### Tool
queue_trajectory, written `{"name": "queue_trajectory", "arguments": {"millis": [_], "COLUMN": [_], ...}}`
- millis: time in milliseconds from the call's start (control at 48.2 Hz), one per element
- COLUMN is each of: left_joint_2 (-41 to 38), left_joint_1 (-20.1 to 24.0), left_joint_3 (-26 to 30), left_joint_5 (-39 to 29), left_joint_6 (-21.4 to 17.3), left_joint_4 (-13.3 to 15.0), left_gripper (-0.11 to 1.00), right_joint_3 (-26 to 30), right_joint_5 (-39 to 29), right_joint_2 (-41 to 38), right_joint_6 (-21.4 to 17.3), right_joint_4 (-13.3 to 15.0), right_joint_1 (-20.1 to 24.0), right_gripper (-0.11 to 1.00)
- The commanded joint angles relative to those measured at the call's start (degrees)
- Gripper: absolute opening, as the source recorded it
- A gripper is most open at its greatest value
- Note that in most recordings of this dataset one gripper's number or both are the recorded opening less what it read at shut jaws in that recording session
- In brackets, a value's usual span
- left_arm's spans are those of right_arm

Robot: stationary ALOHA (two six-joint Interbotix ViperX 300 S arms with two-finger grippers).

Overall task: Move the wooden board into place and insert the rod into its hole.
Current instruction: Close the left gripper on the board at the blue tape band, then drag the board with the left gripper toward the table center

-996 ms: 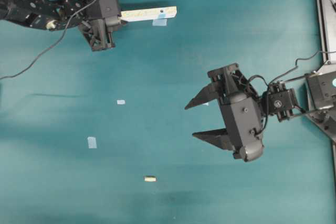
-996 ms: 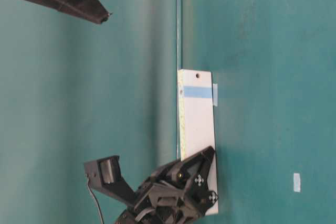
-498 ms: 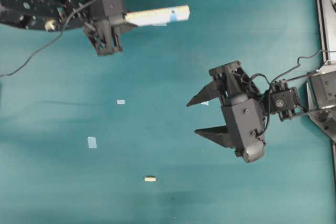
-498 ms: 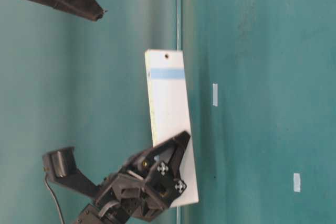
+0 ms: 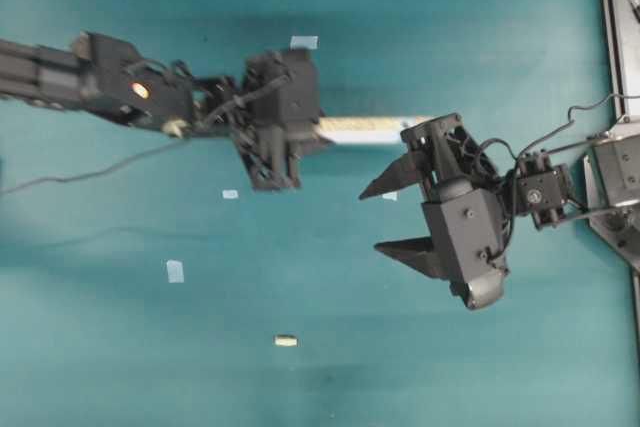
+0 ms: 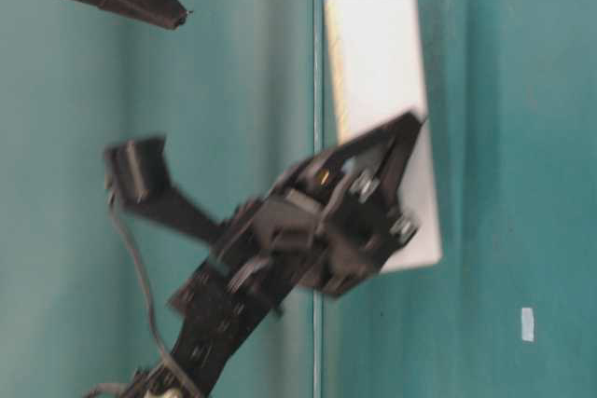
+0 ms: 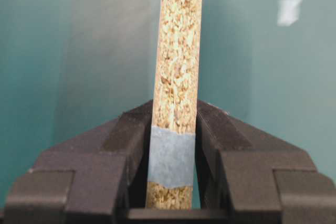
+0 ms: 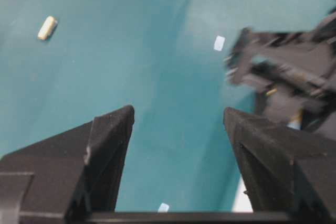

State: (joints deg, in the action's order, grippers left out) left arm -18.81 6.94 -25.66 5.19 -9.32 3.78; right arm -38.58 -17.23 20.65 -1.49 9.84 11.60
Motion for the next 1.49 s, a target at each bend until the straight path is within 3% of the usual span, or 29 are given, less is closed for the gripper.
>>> {"name": "queue_trajectory", "arguments": {"millis": [0, 373, 685, 1390, 1473], "left_joint_2": [-1.0, -7.9, -12.0, -12.6, -12.2], "left_joint_1": [-1.0, -4.7, -6.5, -6.5, -6.8], "left_joint_3": [4.3, 15.0, 22.0, 22.5, 22.6], "left_joint_5": [0.4, -0.4, -4.5, -7.1, -7.1], "left_joint_6": [1.9, 9.3, 10.1, 9.4, 9.2], "left_joint_4": [0.1, 0.1, 0.0, -0.1, -0.1], "left_gripper": [0.22, 0.22, 0.22, 0.22, 0.42], "right_joint_3": [1.5, 1.4, 1.2, 0.6, 0.4], "right_joint_5": [0.2, 0.2, 0.3, 0.4, 0.4], "right_joint_2": [1.0, 1.1, 1.0, 0.8, 0.7], "right_joint_6": [0.0, 0.0, 0.0, 0.0, 0.0], "right_joint_4": [0.1, 0.1, 1.3, 1.6, 1.6], "right_joint_1": [0.0, 0.0, 0.0, 0.0, 0.0], "right_gripper": [0.81, 0.81, 0.81, 0.81, 0.81]}}
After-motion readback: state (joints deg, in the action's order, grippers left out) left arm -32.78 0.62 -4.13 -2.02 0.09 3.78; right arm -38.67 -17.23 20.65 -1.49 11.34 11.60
